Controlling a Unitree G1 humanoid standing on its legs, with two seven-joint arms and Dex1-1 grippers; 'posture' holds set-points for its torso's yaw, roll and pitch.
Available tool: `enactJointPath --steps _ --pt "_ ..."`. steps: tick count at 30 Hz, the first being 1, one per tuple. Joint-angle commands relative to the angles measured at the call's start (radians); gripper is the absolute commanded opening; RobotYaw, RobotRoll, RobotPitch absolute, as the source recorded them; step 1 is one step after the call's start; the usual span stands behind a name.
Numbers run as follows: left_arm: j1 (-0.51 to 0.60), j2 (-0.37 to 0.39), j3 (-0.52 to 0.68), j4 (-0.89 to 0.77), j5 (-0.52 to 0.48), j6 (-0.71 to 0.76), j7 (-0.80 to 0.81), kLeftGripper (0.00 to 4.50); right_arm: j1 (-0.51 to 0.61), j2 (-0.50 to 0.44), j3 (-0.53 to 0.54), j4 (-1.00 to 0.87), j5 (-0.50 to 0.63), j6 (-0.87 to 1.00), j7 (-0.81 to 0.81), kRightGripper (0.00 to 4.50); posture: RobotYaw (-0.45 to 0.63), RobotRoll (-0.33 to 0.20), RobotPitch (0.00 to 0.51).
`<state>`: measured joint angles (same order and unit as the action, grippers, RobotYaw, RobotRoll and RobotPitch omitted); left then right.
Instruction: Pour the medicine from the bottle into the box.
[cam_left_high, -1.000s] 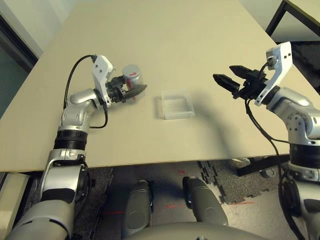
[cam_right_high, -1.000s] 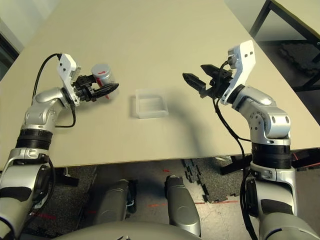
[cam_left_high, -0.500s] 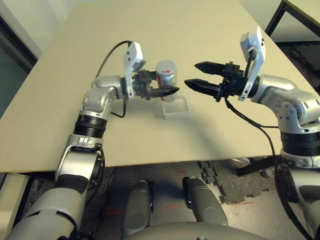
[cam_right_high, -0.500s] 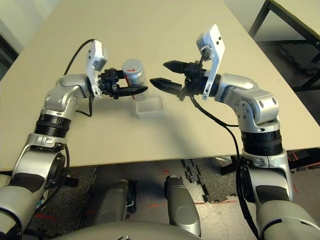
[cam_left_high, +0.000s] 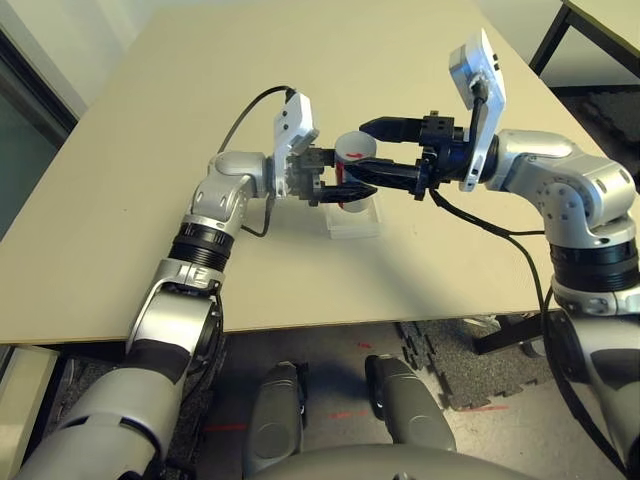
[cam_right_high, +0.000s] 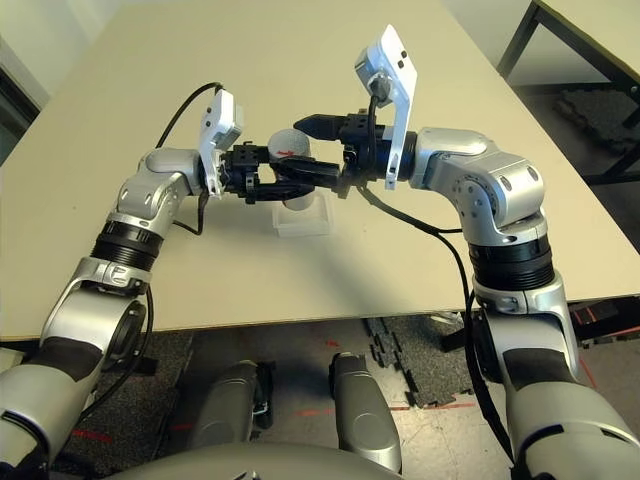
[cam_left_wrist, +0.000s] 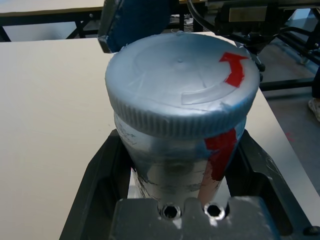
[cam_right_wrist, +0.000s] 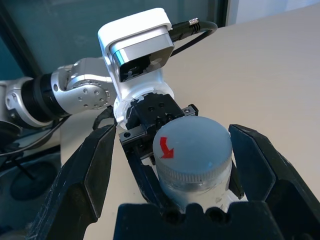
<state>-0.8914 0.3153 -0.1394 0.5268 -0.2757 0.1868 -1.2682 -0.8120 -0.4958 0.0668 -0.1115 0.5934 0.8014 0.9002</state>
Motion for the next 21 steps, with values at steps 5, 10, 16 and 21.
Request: enactJointPath --steps 5,10,16,21 --pt "-0.002 -0.009 -0.007 -0.020 0.006 0.006 -0.001 2.85 -0.011 0.005 0.036 0.046 -0.068 -0.084 0.023 4.50 -0.16 0.000 0.107" --pt "0.005 -0.006 -0.005 -0.043 0.002 0.020 0.003 2.85 -0.011 0.012 0.046 0.070 -0.092 -0.111 0.027 4.50 -0.15 0.000 0.107" --pt "0.013 0.001 -0.002 -0.065 0.001 0.036 0.008 2.85 -0.011 0.021 0.044 0.077 -0.099 -0.119 0.033 3.15 -0.14 0.000 0.107" --pt "0.017 0.008 -0.004 -0.071 0.000 0.044 0.005 2.85 -0.024 0.032 0.035 0.088 -0.099 -0.136 0.050 2.70 -0.14 0.000 0.113"
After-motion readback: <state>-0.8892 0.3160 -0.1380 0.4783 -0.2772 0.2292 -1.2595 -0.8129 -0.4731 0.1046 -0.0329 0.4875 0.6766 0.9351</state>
